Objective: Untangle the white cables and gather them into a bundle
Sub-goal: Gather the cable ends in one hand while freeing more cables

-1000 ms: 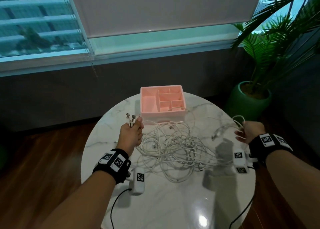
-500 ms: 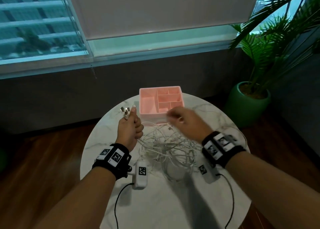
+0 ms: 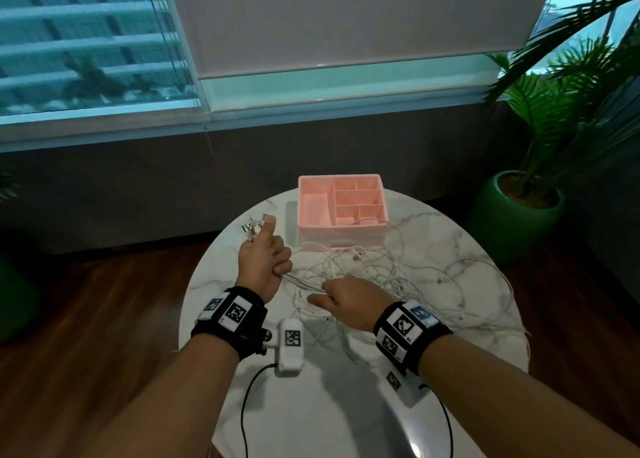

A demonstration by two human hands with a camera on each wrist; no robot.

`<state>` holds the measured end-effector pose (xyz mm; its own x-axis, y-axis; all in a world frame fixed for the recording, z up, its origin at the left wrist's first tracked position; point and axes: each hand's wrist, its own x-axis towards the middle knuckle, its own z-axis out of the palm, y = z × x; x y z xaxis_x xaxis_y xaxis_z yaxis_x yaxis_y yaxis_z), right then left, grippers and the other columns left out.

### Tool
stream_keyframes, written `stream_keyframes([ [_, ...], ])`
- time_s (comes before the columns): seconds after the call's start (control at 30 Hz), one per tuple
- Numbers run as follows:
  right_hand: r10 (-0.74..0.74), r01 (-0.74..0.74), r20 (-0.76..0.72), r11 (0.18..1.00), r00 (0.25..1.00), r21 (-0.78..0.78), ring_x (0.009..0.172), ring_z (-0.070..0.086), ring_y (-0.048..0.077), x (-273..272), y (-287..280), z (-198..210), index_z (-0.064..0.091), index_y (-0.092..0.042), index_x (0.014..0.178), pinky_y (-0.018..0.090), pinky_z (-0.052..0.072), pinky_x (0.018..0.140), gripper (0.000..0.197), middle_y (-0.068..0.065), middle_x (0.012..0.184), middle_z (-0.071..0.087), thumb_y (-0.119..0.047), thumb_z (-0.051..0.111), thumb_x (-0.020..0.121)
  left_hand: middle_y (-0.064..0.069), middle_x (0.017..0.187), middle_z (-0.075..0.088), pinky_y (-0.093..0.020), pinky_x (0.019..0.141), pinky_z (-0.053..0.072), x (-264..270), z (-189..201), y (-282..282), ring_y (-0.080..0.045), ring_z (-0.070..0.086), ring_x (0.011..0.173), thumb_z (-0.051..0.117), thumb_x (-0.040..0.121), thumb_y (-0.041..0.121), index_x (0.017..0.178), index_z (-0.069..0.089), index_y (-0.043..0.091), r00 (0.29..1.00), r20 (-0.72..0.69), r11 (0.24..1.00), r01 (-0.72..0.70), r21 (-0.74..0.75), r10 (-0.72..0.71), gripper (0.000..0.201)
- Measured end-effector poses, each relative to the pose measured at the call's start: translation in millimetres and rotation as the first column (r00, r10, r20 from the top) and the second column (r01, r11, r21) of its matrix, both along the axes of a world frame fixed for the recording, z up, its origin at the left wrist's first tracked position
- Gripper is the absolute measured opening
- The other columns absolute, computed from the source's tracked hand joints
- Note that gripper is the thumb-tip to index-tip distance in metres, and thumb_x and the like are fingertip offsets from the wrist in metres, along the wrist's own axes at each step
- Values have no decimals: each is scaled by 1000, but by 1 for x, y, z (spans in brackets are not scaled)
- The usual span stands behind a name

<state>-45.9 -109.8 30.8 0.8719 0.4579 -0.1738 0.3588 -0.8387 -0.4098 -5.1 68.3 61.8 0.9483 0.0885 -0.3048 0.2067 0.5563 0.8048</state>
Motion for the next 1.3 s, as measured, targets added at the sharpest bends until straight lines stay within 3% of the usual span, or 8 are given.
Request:
stream_keyframes([
  [0.13,-14,10,-68,998,998,-58,63,52,20,1,-26,0,49,-16,71,32,35,57,58,3,68,53,-65,34,99,8,52,22,-19,37,14,6,2,6,-7,16,40,53,104,40,70,37,24,998,0,998,-56,38,56,41],
  [0.33,-194,177,-99,971,976,-162,87,62,26,14,-88,-10,63,-11,98,37,46,76,56,8,92,66,-61,35,100,8,52,25,-17,37,16,13,4,11,-6,19,39,63,100,31,72,44,26,988,65,985,-144,90,138,35],
  [0.4,-276,260,-82,951,958,-167,87,62,26,16,-110,-8,62,-11,95,35,45,76,54,9,92,65,-60,37,100,9,52,26,-16,37,17,15,4,11,-5,20,39,66,98,27,76,51,25,985,79,983,-160,89,153,27],
  [0.5,-324,312,-114,944,939,-107,62,55,17,19,-130,1,56,-16,80,31,40,61,44,2,71,56,-55,49,98,9,51,28,-17,36,18,17,4,6,-5,21,38,68,97,25,79,50,25,984,78,980,-169,101,162,25],
  [0.67,-382,372,-130,923,915,-93,55,45,20,24,-160,13,46,-15,58,33,33,59,62,4,56,43,-70,66,78,8,50,27,-17,35,18,16,4,-8,-6,21,38,66,98,28,75,42,25,985,54,982,-166,89,162,34],
  [0.9,-399,376,-149,912,905,-162,62,52,17,23,-202,28,54,-18,66,31,36,60,47,1,63,52,-58,66,87,7,50,24,-16,36,17,18,4,-17,-6,20,37,63,100,34,69,32,26,985,76,982,-165,97,158,45],
  [1.1,-479,438,-165,868,862,-232,53,53,17,11,-230,28,60,-13,69,30,42,57,55,3,58,53,-65,62,85,7,51,27,-17,37,19,20,-6,-18,-7,21,38,67,98,35,75,32,24,986,68,974,-163,160,154,43],
  [1.3,-541,506,-102,827,835,-246,62,55,20,-7,-253,19,55,-16,64,34,43,62,53,5,63,55,-64,65,84,7,51,29,-15,37,21,16,-22,-26,-6,22,35,68,97,31,77,38,22,989,39,959,-146,242,141,37],
])
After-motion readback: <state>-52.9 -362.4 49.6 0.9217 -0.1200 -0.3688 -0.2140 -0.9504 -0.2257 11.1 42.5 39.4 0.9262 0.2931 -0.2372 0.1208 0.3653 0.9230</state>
